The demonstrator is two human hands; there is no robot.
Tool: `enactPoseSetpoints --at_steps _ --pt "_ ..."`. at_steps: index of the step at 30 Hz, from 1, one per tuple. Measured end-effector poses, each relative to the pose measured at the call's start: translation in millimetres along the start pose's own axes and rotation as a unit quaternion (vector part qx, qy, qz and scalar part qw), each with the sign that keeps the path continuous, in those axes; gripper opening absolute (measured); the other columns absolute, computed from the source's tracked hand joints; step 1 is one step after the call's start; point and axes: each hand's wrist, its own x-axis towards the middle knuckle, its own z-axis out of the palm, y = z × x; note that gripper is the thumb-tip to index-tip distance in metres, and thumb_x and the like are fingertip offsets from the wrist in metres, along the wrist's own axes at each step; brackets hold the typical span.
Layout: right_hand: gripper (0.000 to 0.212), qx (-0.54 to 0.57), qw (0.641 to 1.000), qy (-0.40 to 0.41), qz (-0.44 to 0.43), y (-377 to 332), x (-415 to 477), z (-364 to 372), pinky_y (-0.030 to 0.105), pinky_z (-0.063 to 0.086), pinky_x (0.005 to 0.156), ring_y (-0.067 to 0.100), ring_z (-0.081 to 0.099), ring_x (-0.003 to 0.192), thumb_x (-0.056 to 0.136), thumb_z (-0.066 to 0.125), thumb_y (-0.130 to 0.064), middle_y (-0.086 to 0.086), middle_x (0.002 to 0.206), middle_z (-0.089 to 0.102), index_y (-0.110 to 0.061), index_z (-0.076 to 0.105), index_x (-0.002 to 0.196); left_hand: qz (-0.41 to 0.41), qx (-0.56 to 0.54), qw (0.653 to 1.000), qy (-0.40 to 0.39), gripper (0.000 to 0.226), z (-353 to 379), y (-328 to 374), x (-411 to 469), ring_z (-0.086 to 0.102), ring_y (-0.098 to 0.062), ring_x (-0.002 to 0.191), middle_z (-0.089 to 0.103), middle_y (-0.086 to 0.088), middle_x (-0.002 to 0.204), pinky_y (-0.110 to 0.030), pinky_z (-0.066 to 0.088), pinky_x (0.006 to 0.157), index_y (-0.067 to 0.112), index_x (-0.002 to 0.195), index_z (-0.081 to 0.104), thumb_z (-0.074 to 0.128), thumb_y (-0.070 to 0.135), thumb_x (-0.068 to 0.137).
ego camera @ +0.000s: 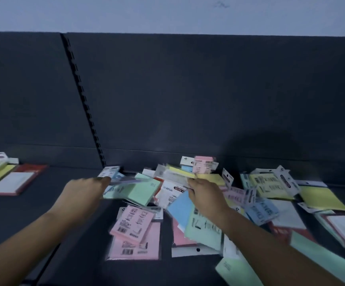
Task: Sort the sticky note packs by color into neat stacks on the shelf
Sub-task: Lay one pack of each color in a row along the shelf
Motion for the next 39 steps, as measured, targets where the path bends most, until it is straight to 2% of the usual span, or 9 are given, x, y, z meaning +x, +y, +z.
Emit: enactPoseSetpoints --at_steps 4,8,11,15,21,25,28,34,39 --pt "0.043 -0.126 0.991 0.045 -0.031 24 -8 -5 0.019 0.041 0.042 0.015 0.046 0.032 0.008 0.079 -0.004 -0.003 0.034 0.047 -0.018 0.063 0.046 -0.027 -0.009 1.000 -0.004 0.041 -1 15 -13 0.062 -0.019 0.099 0.061 0.007 0.116 -0.027 0.033 0.062 0.025 0.121 0.045 0.038 0.006 0.085" --pt "0.020 -0.162 0.986 -0.024 -0.011 49 -27 -22 0.024 0.045 0.058 0.016 0.058 0.052 0.050 0.081 -0.005 0.002 0.055 0.061 -0.013 0.067 0.062 -0.043 -0.025 0.999 -0.002 0.034 -6 30 -20 0.063 -0.018 0.097 0.060 0.007 0.117 -0.027 0.034 0.060 0.024 0.113 0.046 0.040 0.006 0.085" --pt "0.031 -0.154 0.988 0.021 0.009 63 -39 -34 0.023 0.048 0.056 0.013 0.053 0.040 0.035 0.092 -0.016 0.001 0.042 0.055 -0.016 0.064 0.049 -0.057 -0.020 0.998 -0.006 0.029 -10 36 -21 0.062 -0.016 0.097 0.061 0.008 0.113 -0.026 0.035 0.062 0.024 0.111 0.047 0.041 0.009 0.087" --pt "0.023 -0.203 0.976 -0.037 0.076 75 -45 -34 0.038 0.031 0.105 0.021 0.058 0.106 0.093 0.049 -0.029 0.002 0.109 0.065 -0.017 0.061 0.109 -0.067 -0.013 0.998 -0.002 0.026 -9 33 -21 0.062 -0.017 0.097 0.062 0.007 0.110 -0.025 0.033 0.061 0.024 0.109 0.048 0.043 0.009 0.088" --pt "0.031 -0.078 0.990 0.111 -0.051 21 -29 -32 0.033 0.051 0.055 0.021 0.060 0.056 0.044 0.081 -0.008 0.002 0.065 0.063 -0.011 0.071 0.073 -0.070 -0.013 0.997 -0.011 0.036 -9 22 -23 0.061 -0.018 0.097 0.060 0.007 0.118 -0.025 0.033 0.061 0.023 0.118 0.045 0.039 0.006 0.087" --pt "0.048 0.024 0.994 -0.017 -0.107 -26 -20 -24 0.040 0.025 0.110 0.028 0.041 0.127 0.091 0.045 -0.028 0.011 0.137 0.046 -0.012 0.044 0.136 -0.059 -0.020 0.998 -0.022 0.037 -5 11 -23 0.061 -0.019 0.099 0.059 0.007 0.117 -0.025 0.033 0.062 0.023 0.116 0.045 0.038 0.004 0.085" --pt "0.066 0.042 0.990 -0.117 -0.070 -43 -10 -15 0.037 0.000 0.117 0.023 0.005 0.145 0.095 0.035 -0.046 0.005 0.158 0.008 -0.018 0.011 0.150 -0.051 -0.037 0.998 -0.026 0.041 -4 6 -22 0.061 -0.020 0.099 0.060 0.006 0.117 -0.027 0.035 0.063 0.022 0.118 0.045 0.038 0.001 0.083" --pt "0.042 0.192 0.975 -0.059 0.098 -42 42 -5 0.035 0.038 0.096 0.032 0.050 0.119 0.099 0.033 -0.031 0.020 0.126 0.055 0.000 0.050 0.123 -0.037 -0.057 0.997 -0.024 0.040 -4 5 -13 0.060 -0.022 0.103 0.060 0.005 0.118 -0.027 0.031 0.064 0.021 0.120 0.044 0.038 0.002 0.086" --pt "0.025 0.282 0.932 -0.095 0.208 -34 82 4 0.031 0.038 0.073 0.026 0.054 0.083 0.095 0.040 -0.022 0.012 0.078 0.057 -0.010 0.048 0.075 -0.001 -0.110 0.993 0.052 0.040 22 2 -7 0.067 -0.018 0.083 0.068 0.005 0.101 -0.027 0.045 0.054 0.021 0.105 0.059 0.060 0.001 0.071"
